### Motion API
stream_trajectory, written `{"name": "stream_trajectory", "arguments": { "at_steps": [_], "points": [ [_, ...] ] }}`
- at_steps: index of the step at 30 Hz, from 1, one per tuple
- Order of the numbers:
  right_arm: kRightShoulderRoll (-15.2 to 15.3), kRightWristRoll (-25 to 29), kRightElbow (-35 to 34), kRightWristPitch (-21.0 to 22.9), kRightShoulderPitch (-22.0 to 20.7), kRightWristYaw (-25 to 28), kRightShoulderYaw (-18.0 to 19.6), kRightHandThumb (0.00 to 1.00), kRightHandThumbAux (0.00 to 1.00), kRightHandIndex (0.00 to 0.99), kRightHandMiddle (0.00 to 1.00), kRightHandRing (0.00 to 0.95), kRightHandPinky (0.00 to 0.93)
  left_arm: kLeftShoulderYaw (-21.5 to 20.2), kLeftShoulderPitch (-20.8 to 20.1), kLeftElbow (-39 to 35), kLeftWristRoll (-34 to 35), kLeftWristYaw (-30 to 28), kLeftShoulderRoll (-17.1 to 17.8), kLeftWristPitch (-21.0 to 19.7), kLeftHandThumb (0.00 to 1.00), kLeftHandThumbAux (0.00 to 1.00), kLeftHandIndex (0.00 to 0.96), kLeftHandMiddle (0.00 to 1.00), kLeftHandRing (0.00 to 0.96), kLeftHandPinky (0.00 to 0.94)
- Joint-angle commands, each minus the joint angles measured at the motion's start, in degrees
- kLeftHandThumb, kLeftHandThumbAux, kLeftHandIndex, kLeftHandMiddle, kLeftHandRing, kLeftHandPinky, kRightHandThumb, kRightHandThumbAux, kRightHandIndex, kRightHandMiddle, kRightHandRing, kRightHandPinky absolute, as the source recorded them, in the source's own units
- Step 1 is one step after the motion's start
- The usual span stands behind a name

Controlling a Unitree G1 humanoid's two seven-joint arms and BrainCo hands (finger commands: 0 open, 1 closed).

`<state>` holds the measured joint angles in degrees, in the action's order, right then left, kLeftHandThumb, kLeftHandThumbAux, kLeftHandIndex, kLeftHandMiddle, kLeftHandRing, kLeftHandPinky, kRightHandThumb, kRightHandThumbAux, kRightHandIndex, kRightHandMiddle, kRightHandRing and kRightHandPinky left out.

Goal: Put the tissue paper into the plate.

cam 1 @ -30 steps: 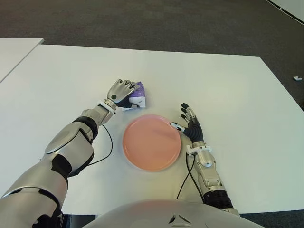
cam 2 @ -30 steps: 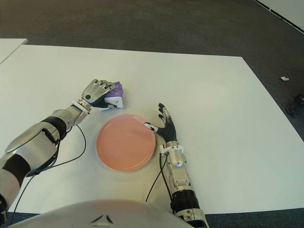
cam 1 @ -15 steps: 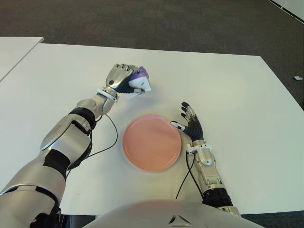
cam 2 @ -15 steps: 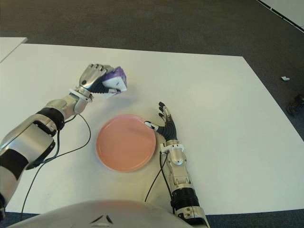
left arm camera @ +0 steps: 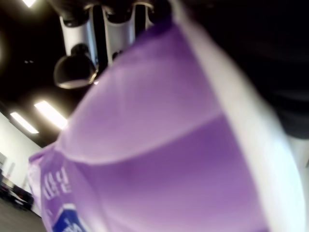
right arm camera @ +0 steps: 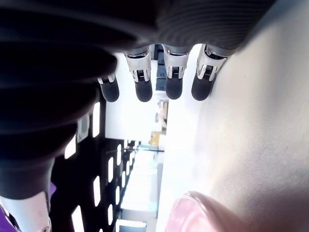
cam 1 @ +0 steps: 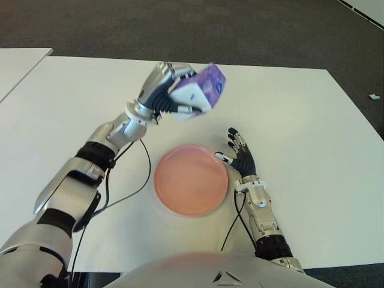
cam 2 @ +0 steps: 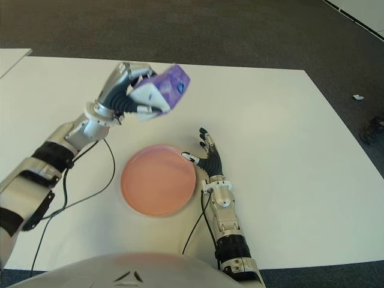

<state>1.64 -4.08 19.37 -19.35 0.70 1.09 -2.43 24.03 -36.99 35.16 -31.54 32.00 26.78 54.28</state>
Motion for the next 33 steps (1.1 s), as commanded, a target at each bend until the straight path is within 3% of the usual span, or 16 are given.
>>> {"name": "stream_trajectory", "arguments": {
  "at_steps": [1,7,11,19,25,33],
  "points": [
    [-0.2,0.8,4.3,3.3,2.5,0.2,0.5,0.000,0.697,0.000,0.000,0.000,0.000,-0.6,5.5,-5.1,0.4,-5.7,0.2,1.6,0.853,0.667,0.401,0.541,0.846,0.844],
    [-0.3,0.6,5.4,3.2,1.5,0.0,0.8,0.000,0.689,0.000,0.000,0.000,0.000,0.3,7.1,-8.4,3.4,-17.8,2.6,4.1,0.853,0.668,0.399,0.537,0.837,0.807],
    [-0.4,0.5,6.0,2.7,1.3,-0.1,1.0,0.000,0.683,0.000,0.000,0.000,0.000,-1.0,7.9,-10.9,1.3,-21.4,2.9,3.8,0.853,0.668,0.398,0.536,0.831,0.796],
    [-0.7,0.4,7.0,1.8,0.9,-0.4,1.4,0.000,0.683,0.000,0.000,0.000,0.000,-1.4,9.3,-11.7,-3.9,-21.8,1.6,4.7,0.852,0.667,0.398,0.536,0.824,0.801],
    [-0.7,0.0,7.2,1.4,1.0,-1.0,1.5,0.000,0.680,0.000,0.000,0.000,0.000,-0.5,13.0,-12.8,-8.5,-20.7,1.7,6.0,0.852,0.668,0.397,0.534,0.820,0.803],
    [-0.8,-0.2,7.3,0.7,1.2,-1.3,1.3,0.000,0.684,0.000,0.000,0.000,0.000,-0.5,12.9,-13.0,-11.2,-21.0,2.2,7.1,0.851,0.669,0.395,0.533,0.818,0.803]
  ]
}}
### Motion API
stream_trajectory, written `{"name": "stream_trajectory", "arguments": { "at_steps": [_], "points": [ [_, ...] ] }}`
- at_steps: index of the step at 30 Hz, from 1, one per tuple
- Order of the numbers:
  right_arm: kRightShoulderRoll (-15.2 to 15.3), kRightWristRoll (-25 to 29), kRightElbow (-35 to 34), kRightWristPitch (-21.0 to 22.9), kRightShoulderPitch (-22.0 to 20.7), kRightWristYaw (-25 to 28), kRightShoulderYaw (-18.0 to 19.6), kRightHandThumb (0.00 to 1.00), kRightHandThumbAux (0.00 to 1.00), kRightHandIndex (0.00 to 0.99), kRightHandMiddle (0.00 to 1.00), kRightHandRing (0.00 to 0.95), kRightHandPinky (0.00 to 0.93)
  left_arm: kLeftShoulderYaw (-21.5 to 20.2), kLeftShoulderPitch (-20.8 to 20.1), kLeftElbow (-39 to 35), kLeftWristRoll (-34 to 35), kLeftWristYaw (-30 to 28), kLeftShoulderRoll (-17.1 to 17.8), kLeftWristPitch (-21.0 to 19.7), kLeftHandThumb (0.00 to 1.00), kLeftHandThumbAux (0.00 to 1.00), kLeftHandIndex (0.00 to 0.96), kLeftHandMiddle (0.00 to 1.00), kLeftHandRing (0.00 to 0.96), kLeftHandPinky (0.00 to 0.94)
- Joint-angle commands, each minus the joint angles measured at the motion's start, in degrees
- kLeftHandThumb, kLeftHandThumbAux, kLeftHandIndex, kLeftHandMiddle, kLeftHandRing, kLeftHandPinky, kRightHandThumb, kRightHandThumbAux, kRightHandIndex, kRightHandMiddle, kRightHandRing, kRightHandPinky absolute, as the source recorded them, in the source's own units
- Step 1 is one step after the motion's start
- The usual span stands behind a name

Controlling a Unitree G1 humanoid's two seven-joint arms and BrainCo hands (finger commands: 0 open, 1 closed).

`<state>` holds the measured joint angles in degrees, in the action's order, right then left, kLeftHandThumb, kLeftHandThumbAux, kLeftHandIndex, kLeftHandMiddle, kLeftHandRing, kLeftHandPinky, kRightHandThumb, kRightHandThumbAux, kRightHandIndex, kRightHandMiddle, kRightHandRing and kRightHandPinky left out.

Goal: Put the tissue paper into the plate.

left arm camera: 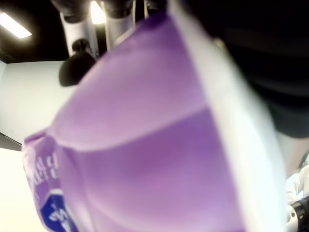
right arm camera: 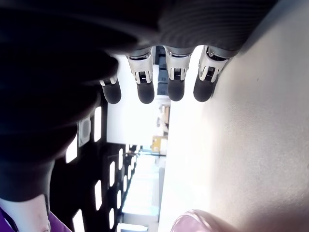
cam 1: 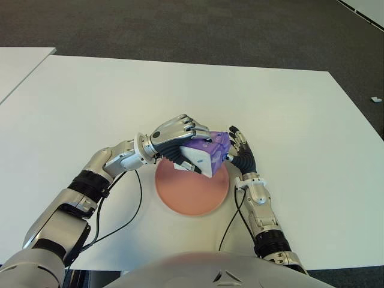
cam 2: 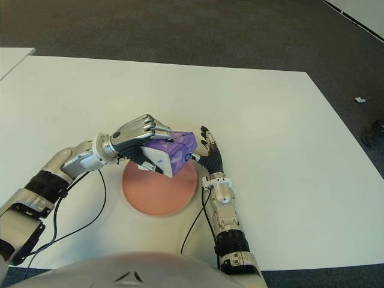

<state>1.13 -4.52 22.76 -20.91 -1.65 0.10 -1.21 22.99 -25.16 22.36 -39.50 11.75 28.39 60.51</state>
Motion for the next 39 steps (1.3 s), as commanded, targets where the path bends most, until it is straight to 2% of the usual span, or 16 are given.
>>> {"name": "stream_trajectory", "arguments": {
  "at_steps": [1,11,18,22,27,35,39],
  "points": [
    [-0.3,0.4,3.9,2.3,3.6,-0.2,0.1,0.000,0.684,0.000,0.000,0.000,0.000,0.8,1.1,-0.5,-4.5,-0.8,0.9,0.4,0.851,0.669,0.395,0.533,0.818,0.803],
    [-0.4,0.7,3.2,2.7,4.1,0.2,0.2,0.000,0.684,0.000,0.000,0.000,0.000,1.5,2.0,-2.8,-11.0,-0.5,2.8,-1.9,0.850,0.670,0.395,0.535,0.816,0.810],
    [-0.3,0.7,3.3,2.9,4.2,0.2,0.2,0.000,0.683,0.000,0.000,0.000,0.000,1.8,2.6,-3.9,-13.4,2.3,3.3,-2.6,0.848,0.671,0.395,0.537,0.814,0.808],
    [-0.2,0.7,3.7,2.4,4.1,0.2,0.3,0.000,0.697,0.000,0.000,0.000,0.000,2.1,2.5,-4.0,-15.8,5.8,3.7,-2.0,0.848,0.671,0.397,0.538,0.810,0.794],
    [-0.2,0.5,3.9,2.2,4.0,0.1,0.2,0.000,0.705,0.000,0.000,0.000,0.000,2.5,2.6,-4.0,-17.1,7.9,4.1,-2.2,0.847,0.670,0.400,0.537,0.789,0.751],
    [0.0,-0.1,4.0,2.2,3.9,-0.2,0.0,0.000,0.703,0.000,0.000,0.000,0.000,2.7,3.0,-4.7,-19.0,10.4,4.8,-3.4,0.846,0.667,0.409,0.538,0.753,0.733],
    [0.2,-0.5,3.6,2.3,4.3,-0.1,-0.2,0.000,0.700,0.000,0.000,0.000,0.000,3.1,3.2,-4.9,-17.8,8.9,5.6,-3.3,0.846,0.666,0.415,0.544,0.739,0.729]
  ]
}}
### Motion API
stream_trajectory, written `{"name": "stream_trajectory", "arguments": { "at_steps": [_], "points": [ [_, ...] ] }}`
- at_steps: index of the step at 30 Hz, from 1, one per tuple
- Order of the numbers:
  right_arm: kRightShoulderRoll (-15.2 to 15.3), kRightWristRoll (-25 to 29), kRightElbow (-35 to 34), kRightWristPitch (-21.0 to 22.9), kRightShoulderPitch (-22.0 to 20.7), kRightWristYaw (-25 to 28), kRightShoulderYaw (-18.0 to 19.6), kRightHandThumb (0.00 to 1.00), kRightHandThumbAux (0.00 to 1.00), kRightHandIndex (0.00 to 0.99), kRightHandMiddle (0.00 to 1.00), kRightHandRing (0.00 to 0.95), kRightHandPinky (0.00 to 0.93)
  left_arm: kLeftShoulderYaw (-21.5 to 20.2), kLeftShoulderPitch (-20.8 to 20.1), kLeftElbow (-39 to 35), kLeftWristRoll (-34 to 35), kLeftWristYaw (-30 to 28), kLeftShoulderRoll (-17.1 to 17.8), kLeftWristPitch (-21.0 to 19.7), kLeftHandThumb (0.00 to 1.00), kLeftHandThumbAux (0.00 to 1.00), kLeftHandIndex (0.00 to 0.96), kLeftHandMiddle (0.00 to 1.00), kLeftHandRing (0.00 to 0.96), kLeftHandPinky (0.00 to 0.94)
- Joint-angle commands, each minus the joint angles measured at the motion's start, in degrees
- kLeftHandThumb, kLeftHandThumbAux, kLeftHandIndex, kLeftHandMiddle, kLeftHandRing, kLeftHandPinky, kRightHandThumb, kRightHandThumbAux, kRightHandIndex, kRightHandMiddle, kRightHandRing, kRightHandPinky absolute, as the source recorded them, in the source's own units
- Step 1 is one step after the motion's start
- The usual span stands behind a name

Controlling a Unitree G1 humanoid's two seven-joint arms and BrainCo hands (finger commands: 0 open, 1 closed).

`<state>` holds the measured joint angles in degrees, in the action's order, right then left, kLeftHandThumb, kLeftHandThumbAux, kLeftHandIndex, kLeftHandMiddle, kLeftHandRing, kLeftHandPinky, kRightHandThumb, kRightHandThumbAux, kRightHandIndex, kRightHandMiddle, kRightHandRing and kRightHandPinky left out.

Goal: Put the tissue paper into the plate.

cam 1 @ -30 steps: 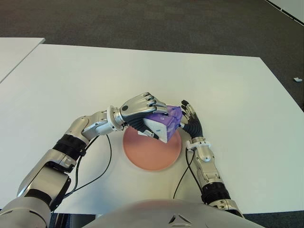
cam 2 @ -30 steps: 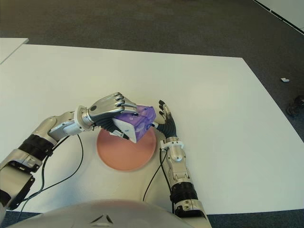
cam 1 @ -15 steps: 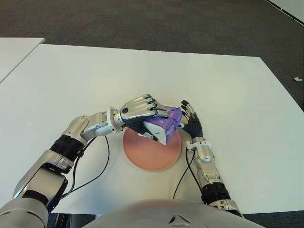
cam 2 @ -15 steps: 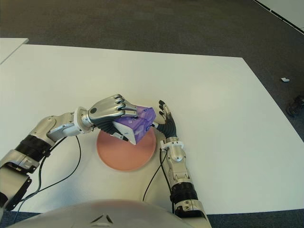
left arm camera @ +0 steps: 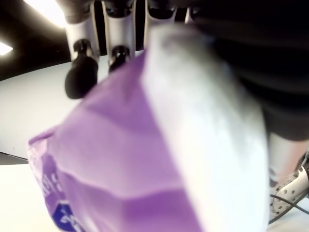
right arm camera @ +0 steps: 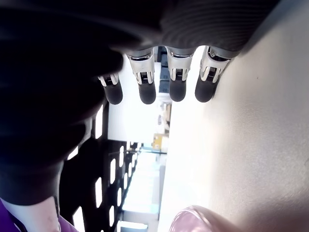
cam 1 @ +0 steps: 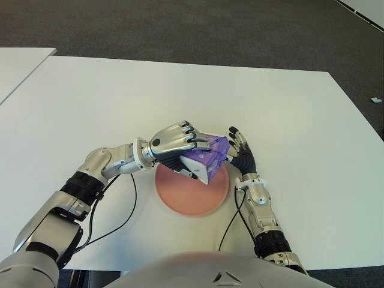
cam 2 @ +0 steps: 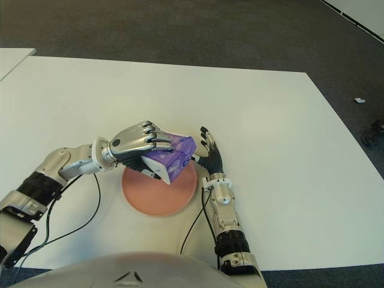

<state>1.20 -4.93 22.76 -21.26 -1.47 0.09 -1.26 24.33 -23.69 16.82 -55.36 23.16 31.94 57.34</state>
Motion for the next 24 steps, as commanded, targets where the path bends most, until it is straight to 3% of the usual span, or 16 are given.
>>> {"name": "stream_trajectory", "arguments": {
  "at_steps": [1,12,18,24],
  "points": [
    [0.1,-0.1,3.4,2.7,4.1,0.0,-0.3,0.000,0.700,0.000,0.000,0.000,0.000,1.8,1.7,0.6,-1.6,-2.8,2.2,0.0,0.846,0.665,0.416,0.545,0.738,0.729],
    [0.3,0.2,2.7,3.6,4.3,1.1,-0.4,0.000,0.681,0.000,0.000,0.000,0.000,0.9,2.3,-1.2,0.9,-3.6,4.3,-0.3,0.845,0.664,0.423,0.558,0.727,0.725],
    [0.4,0.6,2.3,3.8,4.5,2.0,-0.3,0.000,0.672,0.000,0.000,0.000,0.000,-1.4,2.9,-4.2,6.1,-8.2,7.2,-0.4,0.844,0.664,0.425,0.569,0.722,0.716],
    [0.5,0.6,1.8,4.0,4.6,2.4,-0.2,0.000,0.670,0.000,0.000,0.000,0.000,-2.5,3.9,-6.4,8.6,-12.6,8.0,-1.8,0.844,0.664,0.425,0.569,0.717,0.719]
  ]
}}
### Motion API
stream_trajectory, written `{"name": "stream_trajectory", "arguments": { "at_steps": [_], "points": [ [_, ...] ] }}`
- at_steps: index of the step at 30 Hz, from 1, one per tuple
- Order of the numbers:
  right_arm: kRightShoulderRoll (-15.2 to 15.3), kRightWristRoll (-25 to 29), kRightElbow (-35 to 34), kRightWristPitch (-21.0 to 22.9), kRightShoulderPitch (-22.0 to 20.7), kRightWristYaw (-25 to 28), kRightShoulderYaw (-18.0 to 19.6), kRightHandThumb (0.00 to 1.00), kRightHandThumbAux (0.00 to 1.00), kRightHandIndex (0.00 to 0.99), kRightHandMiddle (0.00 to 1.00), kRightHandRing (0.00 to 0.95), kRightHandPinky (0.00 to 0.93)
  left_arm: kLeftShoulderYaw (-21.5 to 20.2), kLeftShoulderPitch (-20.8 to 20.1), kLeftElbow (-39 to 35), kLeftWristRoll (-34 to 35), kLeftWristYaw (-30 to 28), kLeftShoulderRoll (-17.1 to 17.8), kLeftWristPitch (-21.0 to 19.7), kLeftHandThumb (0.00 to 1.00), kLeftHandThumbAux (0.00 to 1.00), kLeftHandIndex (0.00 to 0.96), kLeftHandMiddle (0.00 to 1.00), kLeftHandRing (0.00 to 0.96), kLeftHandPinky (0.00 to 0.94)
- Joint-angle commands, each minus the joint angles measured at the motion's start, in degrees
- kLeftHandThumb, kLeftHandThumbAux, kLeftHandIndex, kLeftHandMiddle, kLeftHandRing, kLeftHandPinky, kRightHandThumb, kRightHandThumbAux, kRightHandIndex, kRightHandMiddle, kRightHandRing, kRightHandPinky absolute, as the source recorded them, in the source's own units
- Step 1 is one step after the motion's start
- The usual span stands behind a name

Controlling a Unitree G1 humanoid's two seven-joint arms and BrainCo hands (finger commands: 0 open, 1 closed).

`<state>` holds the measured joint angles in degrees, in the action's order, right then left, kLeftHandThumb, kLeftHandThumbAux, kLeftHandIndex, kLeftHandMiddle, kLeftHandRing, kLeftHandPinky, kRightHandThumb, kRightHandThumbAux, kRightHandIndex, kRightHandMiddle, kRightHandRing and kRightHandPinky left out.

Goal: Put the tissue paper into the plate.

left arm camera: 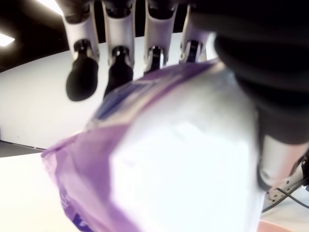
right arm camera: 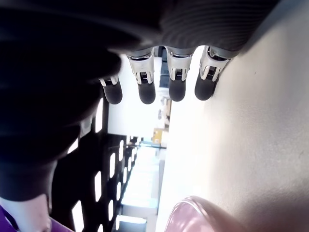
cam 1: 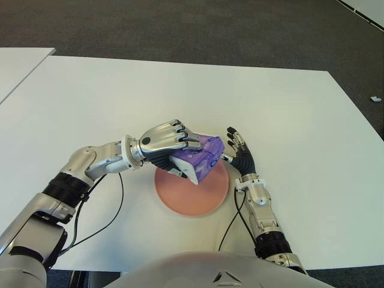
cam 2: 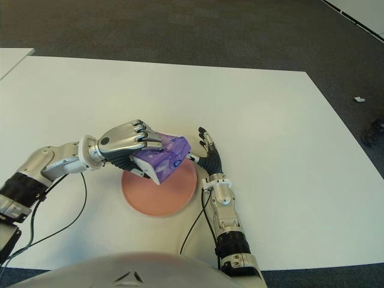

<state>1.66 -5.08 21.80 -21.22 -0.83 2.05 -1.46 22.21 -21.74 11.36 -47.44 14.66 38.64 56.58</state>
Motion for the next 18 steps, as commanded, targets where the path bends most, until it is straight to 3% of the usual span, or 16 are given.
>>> {"name": "stream_trajectory", "arguments": {
  "at_steps": [1,10,18],
  "points": [
    [0.0,0.7,2.7,4.0,4.0,0.4,-0.1,0.000,0.670,0.000,0.000,0.000,0.000,-0.5,2.3,-1.3,1.5,-5.2,1.6,-1.2,0.843,0.664,0.425,0.569,0.716,0.718],
    [-0.3,1.4,2.9,4.2,3.8,0.8,0.3,0.000,0.679,0.000,0.000,0.000,0.000,-0.6,3.6,-3.0,5.7,-12.9,3.3,-0.7,0.844,0.663,0.426,0.558,0.705,0.710],
    [-0.5,1.7,3.0,4.3,3.7,1.1,0.4,0.000,0.678,0.000,0.000,0.000,0.000,-1.0,3.9,-3.2,5.8,-14.7,3.2,-0.2,0.844,0.663,0.427,0.559,0.707,0.717]
  ]
}}
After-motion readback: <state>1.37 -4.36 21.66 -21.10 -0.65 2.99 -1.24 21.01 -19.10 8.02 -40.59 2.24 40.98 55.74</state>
